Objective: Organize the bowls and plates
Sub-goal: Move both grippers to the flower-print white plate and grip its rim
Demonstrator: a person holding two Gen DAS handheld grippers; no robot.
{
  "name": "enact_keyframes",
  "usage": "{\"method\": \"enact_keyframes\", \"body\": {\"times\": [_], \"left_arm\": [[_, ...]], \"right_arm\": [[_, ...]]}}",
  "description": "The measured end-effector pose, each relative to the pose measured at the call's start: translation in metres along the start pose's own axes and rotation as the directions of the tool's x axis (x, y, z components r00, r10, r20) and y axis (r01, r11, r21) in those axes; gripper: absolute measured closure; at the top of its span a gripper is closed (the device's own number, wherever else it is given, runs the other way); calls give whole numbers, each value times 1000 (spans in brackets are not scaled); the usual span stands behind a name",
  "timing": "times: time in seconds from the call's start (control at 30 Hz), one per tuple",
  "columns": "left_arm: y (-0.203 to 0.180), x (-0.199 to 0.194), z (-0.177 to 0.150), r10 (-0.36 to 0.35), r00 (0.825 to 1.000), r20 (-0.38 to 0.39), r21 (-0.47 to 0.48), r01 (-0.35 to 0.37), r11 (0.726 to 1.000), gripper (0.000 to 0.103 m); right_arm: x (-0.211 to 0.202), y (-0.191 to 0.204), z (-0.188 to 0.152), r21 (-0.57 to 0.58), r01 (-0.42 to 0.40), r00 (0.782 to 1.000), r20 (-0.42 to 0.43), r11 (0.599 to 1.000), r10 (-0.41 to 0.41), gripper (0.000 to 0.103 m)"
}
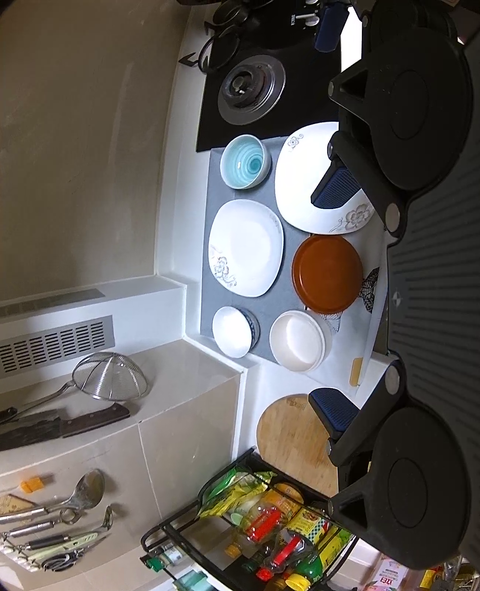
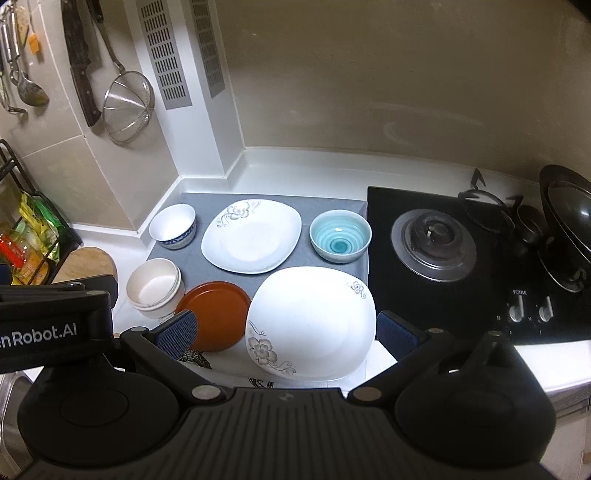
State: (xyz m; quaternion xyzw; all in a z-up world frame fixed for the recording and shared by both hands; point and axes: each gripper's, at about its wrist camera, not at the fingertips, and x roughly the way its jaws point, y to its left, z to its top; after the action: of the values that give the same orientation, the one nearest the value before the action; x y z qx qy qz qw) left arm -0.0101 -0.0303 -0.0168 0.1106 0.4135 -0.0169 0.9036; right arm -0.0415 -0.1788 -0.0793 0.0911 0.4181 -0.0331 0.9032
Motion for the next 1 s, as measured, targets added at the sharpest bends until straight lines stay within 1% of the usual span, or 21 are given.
{"method": "enact_keyframes", "body": {"times": [0.23,0.47,0.6,0.67,0.73,0.8,0.87,0.93,0.97,1.0], "left_arm": [[-5,11,2,-6,1000,1,28,6,1000,0],[-1,38,10,-59,997,-52,27,61,998,0],[3,61,17,-93,993,-77,31,95,995,0],[8,77,19,-115,989,-89,8,116,993,0],[15,93,18,-156,985,-69,-25,155,988,0],[23,109,15,-210,977,-29,-56,208,976,0],[29,126,10,-250,968,16,-74,250,965,0],[30,143,6,-265,964,37,-61,267,962,0],[29,152,5,-269,963,35,-40,270,962,0],[27,165,6,-269,963,-2,-7,269,963,0]], "right_arm": [[10,-1,0,18,21,1000,-13,1000,-20,0],[30,2,5,26,43,998,-49,999,-42,0],[52,6,10,32,66,996,-66,997,-64,0],[65,10,13,33,75,994,-77,997,-72,0],[78,13,16,30,69,996,-63,997,-67,0],[92,15,19,29,71,997,-40,997,-70,0],[104,16,17,32,65,998,-17,997,-64,0],[117,15,14,31,40,999,3,999,-40,0],[123,15,10,15,30,999,28,999,-31,0],[128,17,5,-18,26,998,57,1000,-25,0]]}}
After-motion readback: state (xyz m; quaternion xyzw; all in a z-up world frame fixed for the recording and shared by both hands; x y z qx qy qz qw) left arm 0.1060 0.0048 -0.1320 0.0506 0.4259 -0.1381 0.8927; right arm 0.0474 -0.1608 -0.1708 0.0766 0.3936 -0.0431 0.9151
